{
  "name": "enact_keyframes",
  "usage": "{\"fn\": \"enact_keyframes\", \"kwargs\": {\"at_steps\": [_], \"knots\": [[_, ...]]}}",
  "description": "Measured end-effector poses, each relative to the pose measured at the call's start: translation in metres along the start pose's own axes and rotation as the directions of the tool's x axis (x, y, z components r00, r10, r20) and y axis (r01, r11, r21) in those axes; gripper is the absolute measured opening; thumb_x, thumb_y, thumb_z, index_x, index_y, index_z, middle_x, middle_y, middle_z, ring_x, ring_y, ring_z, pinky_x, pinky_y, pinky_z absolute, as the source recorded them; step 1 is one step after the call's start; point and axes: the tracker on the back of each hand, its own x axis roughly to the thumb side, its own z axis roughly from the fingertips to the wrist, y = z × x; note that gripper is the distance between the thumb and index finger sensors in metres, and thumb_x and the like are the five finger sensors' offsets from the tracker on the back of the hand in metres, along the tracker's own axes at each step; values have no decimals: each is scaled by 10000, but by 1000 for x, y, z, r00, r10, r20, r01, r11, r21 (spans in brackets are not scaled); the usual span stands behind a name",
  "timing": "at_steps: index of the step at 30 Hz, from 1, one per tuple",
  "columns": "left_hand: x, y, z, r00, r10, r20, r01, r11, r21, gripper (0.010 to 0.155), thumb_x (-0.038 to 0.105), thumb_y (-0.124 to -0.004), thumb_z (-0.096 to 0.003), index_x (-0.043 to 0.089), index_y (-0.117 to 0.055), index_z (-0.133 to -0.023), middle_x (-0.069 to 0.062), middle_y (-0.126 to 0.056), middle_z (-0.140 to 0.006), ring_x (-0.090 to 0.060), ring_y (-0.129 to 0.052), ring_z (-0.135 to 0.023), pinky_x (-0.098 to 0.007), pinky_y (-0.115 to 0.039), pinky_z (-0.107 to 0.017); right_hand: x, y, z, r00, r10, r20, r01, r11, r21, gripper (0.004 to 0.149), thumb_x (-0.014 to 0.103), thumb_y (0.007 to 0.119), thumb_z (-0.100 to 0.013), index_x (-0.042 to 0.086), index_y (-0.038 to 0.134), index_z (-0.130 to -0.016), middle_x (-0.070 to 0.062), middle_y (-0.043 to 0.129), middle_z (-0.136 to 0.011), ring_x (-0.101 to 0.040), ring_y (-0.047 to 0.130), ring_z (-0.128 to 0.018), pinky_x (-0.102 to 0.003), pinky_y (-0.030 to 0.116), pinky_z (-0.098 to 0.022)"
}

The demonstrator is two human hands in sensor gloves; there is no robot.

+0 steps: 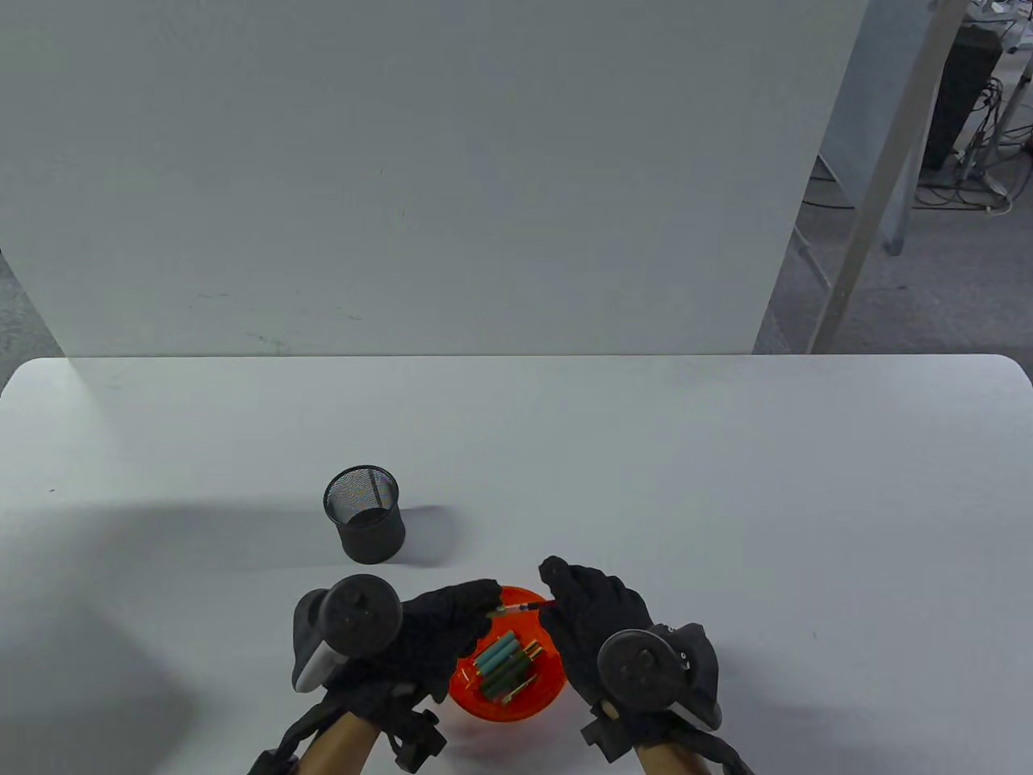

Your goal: Assemble fountain pens from components

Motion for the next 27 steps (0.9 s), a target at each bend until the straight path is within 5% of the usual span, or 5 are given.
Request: {"fn": "enact_keyframes", "kwargs": {"at_steps": [6, 9, 12, 17, 27], "knots": [[-15, 26, 8, 998, 41, -46, -32, 983, 179, 463, 386, -670, -557, 315, -703, -1013, 22, -903, -852, -157, -1003, -577, -403, -865, -469, 5, 14, -4, 987, 126, 99, -144, 970, 198, 406, 361, 759, -573, 167, 809, -926, -132, 852, -800, -302, 875, -636, -582, 749, -570], [-17, 28, 8, 995, 89, -44, -80, 979, 185, 462, 386, -670, -558, 315, -704, -1013, 20, -903, -850, -161, -1001, -571, -407, -861, -469, 28, 47, -7, 875, 381, 300, -481, 762, 433, 441, 373, 783, -562, 185, 797, -961, -142, 770, -891, -336, 805, -742, -632, 671, -630], [-15, 28, 7, 997, 69, -31, -62, 982, 180, 463, 386, -667, -558, 315, -704, -1013, 22, -903, -850, -160, -1000, -570, -406, -861, -470, 41, 72, -13, 755, 490, 436, -655, 588, 474, 462, 383, 793, -552, 228, 768, -986, -147, 716, -948, -345, 764, -793, -642, 642, -653], [-8, 27, 7, 998, 65, 0, -64, 984, 165, 463, 390, -668, -559, 318, -704, -1014, 24, -904, -850, -159, -1001, -568, -404, -861, -471, 48, 95, -21, 653, 545, 526, -757, 451, 472, 473, 380, 804, -543, 226, 766, -988, -148, 698, -963, -348, 749, -811, -651, 621, -667], [1, 25, 8, 998, 43, 39, -48, 987, 150, 463, 393, -672, -559, 314, -710, -1014, 19, -910, -844, -163, -1002, -559, -406, -862, -467, 44, 105, -20, 604, 556, 572, -796, 377, 474, 508, 384, 829, -524, 208, 763, -997, -132, 737, -943, -338, 773, -798, -645, 636, -664]]}}
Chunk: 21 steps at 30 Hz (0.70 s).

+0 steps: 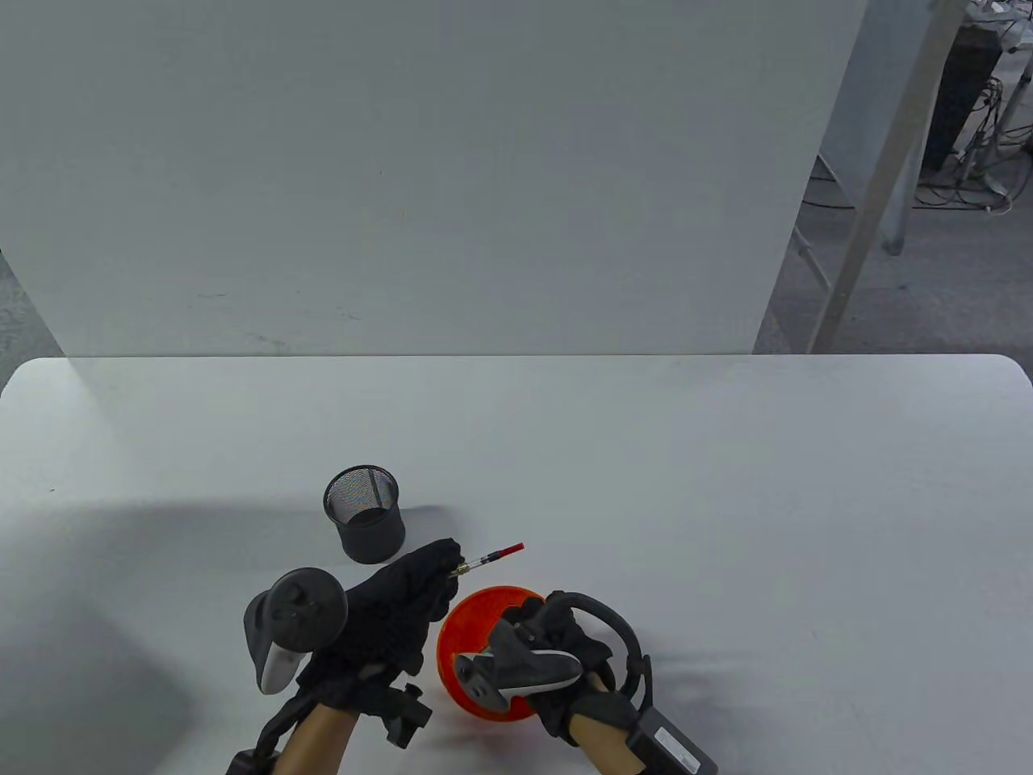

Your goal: Assemble fountain pens from components

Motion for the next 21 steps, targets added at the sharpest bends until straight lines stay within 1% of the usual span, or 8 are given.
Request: {"fn": "enact_keyframes", "kwargs": {"at_steps": [6, 8, 12, 21], "knots": [[-3, -1, 0, 1000, 4, -15, -4, 1000, -14, 463, 394, -674, -560, 311, -711, -1014, 16, -910, -844, -165, -1001, -559, -407, -861, -467, 2, -2, 0, 1000, 17, -2, -17, 1000, -22, 495, 374, 836, -519, 194, 787, -977, -123, 756, -926, -330, 789, -786, -641, 644, -661], [-3, -1, -1, 1000, -1, -16, 1, 1000, -17, 462, 394, -674, -560, 313, -712, -1013, 16, -908, -846, -164, -1003, -555, -405, -862, -466, 2, -3, -1, 1000, 13, -3, -13, 1000, -13, 474, 371, 831, -519, 192, 810, -958, -121, 766, -917, -330, 793, -782, -643, 645, -660], [-2, -2, -2, 1000, -4, -14, 4, 1000, -24, 463, 397, -672, -561, 314, -709, -1015, 20, -907, -847, -163, -1000, -560, -405, -860, -470, 1, -3, 0, 1000, 13, 2, -13, 1000, 8, 493, 360, 819, -526, 183, 781, -985, -123, 768, -915, -332, 794, -781, -644, 644, -660], [-2, -6, -2, 1000, 19, -23, -20, 999, -43, 462, 397, -675, -561, 312, -712, -1014, 17, -910, -845, -165, -1001, -558, -406, -861, -467, 6, -11, -3, 992, 102, 69, -105, 994, 40, 521, 377, 813, -525, 159, 766, -996, -121, 762, -916, -330, 787, -791, -645, 640, -665]]}}
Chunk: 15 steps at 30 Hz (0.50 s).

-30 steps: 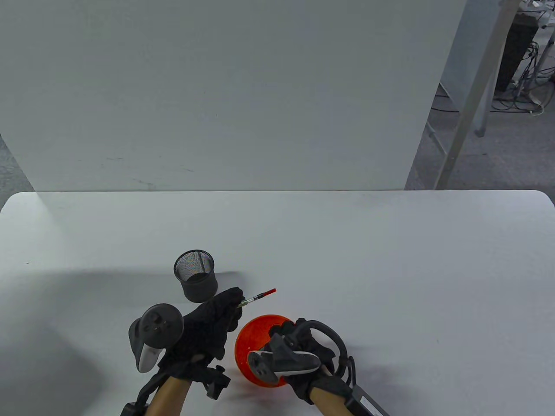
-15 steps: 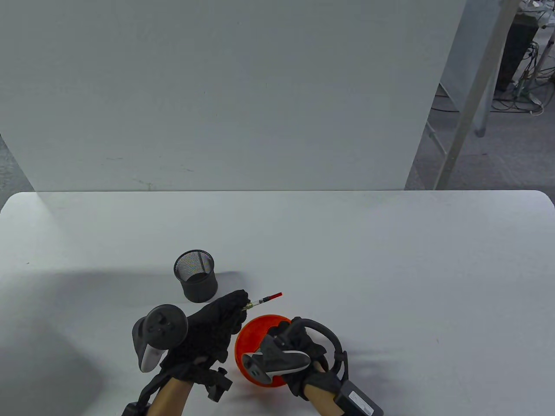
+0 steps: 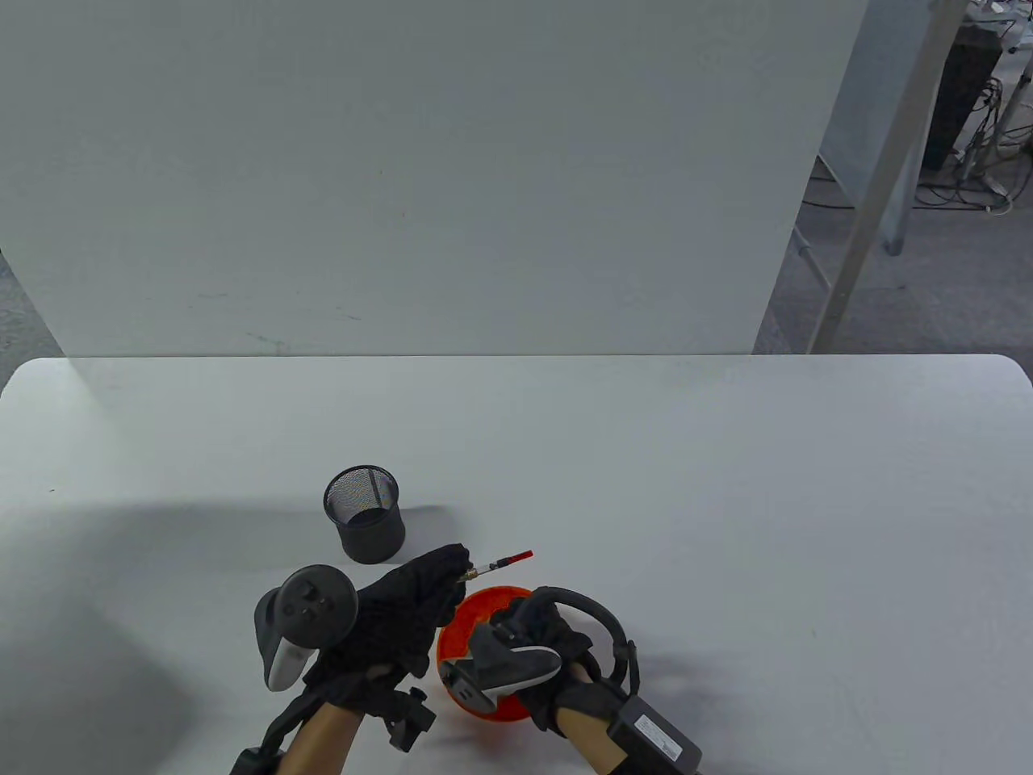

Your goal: Assemble fountain pens from components

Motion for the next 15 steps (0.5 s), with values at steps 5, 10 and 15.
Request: {"fn": "enact_keyframes", "kwargs": {"at_steps": [5, 10, 15], "knots": [[0, 1, 0, 1000, 3, -2, -3, 1000, -3, 462, 397, -675, -562, 311, -712, -1014, 16, -910, -844, -165, -1001, -556, -406, -861, -467, 1, -3, -3, 1000, 20, 9, -21, 999, 36, 526, 368, 804, -531, 143, 752, -1004, -126, 752, -922, -332, 779, -799, -645, 638, -668], [1, 0, -1, 1000, 6, 0, -6, 1000, -12, 463, 398, -675, -561, 311, -710, -1015, 14, -910, -844, -165, -1002, -555, -406, -861, -467, -7, -9, -9, 999, -33, -12, 33, 997, 71, 522, 357, 812, -521, 166, 752, -1003, -112, 754, -919, -330, 779, -807, -644, 638, -669], [0, 0, -1, 1000, 5, 0, -5, 1000, -18, 463, 398, -676, -561, 309, -714, -1013, 13, -912, -842, -165, -1005, -551, -405, -862, -465, -12, -12, -13, 996, -86, -35, 89, 991, 100, 523, 352, 820, -506, 178, 756, -995, -107, 758, -915, -333, 780, -812, -645, 639, -668]]}}
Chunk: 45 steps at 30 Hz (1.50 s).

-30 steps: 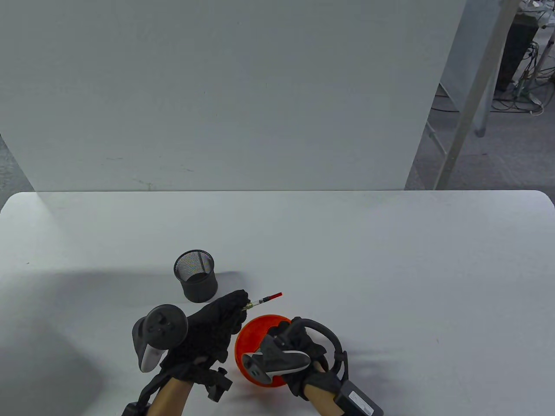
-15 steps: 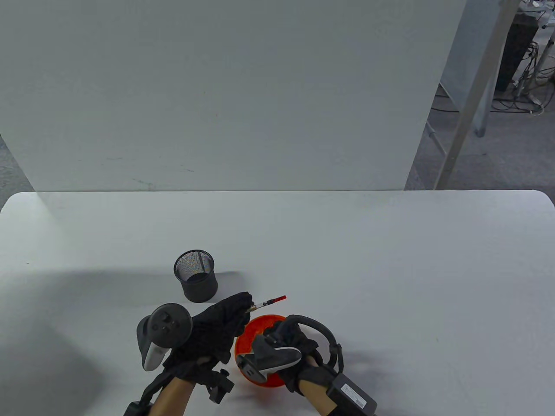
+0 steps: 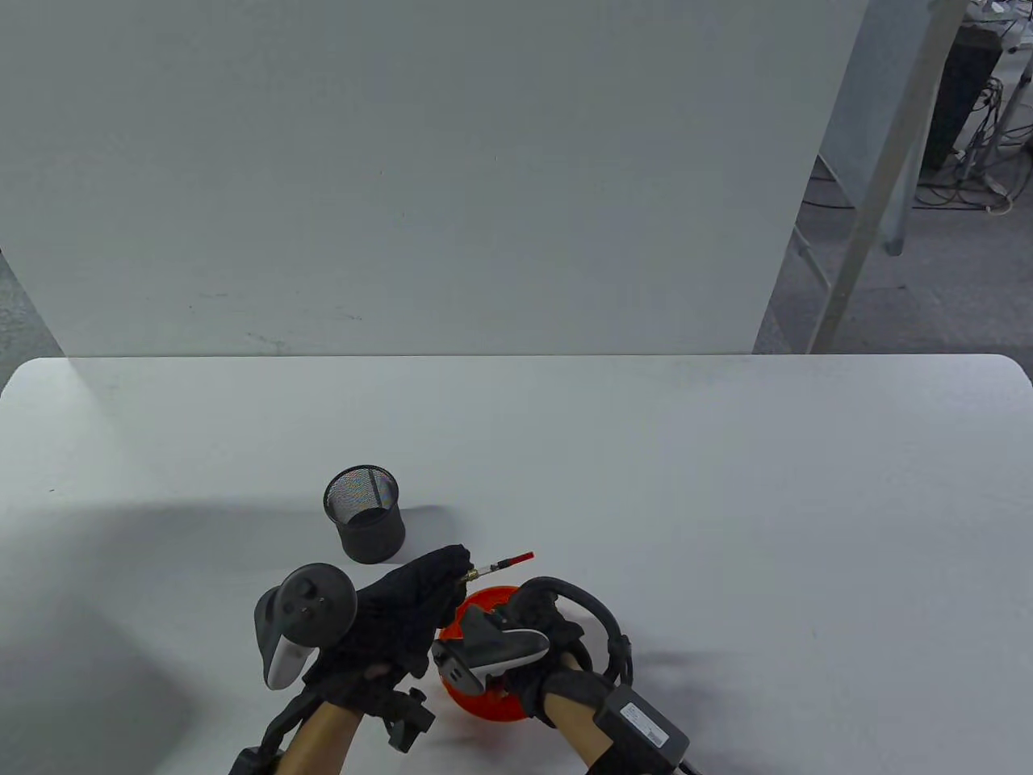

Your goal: Assemble fountain pens from components

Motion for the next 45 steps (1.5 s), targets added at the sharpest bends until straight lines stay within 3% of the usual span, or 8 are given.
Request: {"fn": "enact_keyframes", "kwargs": {"at_steps": [17, 20, 30, 35, 39, 41, 45], "knots": [[0, 0, 0, 1000, 7, 0, -7, 1000, 1, 462, 398, -678, -561, 309, -715, -1013, 12, -910, -843, -167, -1002, -553, -406, -862, -465, -3, -7, 11, 999, -49, -19, 49, 999, -1, 539, 375, 834, -476, 188, 756, -976, -101, 752, -910, -333, 771, -822, -649, 632, -670], [0, 0, 0, 1000, 9, -4, -9, 1000, 0, 463, 398, -678, -561, 310, -713, -1014, 13, -910, -843, -165, -1003, -553, -405, -862, -466, -2, -6, 12, 998, -56, -20, 56, 998, 0, 493, 384, 829, -464, 207, 788, -922, -96, 754, -902, -335, 771, -820, -649, 632, -668], [-1, 1, 0, 1000, 20, -16, -20, 1000, 2, 462, 399, -677, -562, 310, -714, -1014, 12, -910, -844, -165, -1003, -555, -405, -862, -467, -4, -5, 17, 996, -85, -13, 84, 994, -77, 485, 386, 828, -468, 209, 798, -918, -102, 764, -889, -337, 779, -805, -643, 638, -662], [-1, 0, 1, 1000, 17, -18, -17, 1000, 3, 462, 401, -677, -561, 313, -712, -1014, 16, -910, -844, -164, -1002, -556, -405, -861, -468, -12, -12, 42, 991, -131, -26, 125, 978, -167, 446, 388, 796, -509, 225, 780, -924, -98, 752, -917, -336, 785, -817, -642, 644, -658], [-2, -2, 0, 1000, 16, -24, -16, 1000, -8, 462, 400, -677, -562, 313, -712, -1014, 15, -909, -845, -165, -1001, -557, -406, -860, -469, -28, -21, 73, 972, -204, -113, 163, 941, -296, 420, 387, 651, -561, 246, 677, -955, -100, 683, -1004, -337, 843, -826, -643, 682, -639], [-2, -4, 0, 1000, 12, -26, -12, 1000, -16, 462, 401, -676, -562, 314, -711, -1014, 16, -908, -846, -165, -1000, -559, -406, -860, -469, -37, -19, 88, 948, -289, -136, 226, 907, -355, 419, 361, 607, -567, 234, 630, -965, -121, 654, -1025, -282, 918, -726, -606, 747, -600], [1, -8, 0, 1000, -25, -9, 25, 999, -30, 462, 398, -677, -562, 312, -710, -1015, 14, -907, -847, -168, -1000, -560, -407, -859, -470, -56, 1, 113, 860, -501, -94, 375, 747, -548, 434, 316, 613, -549, 208, 659, -967, -149, 726, -938, -190, 944, -575, -533, 811, -551]]}}
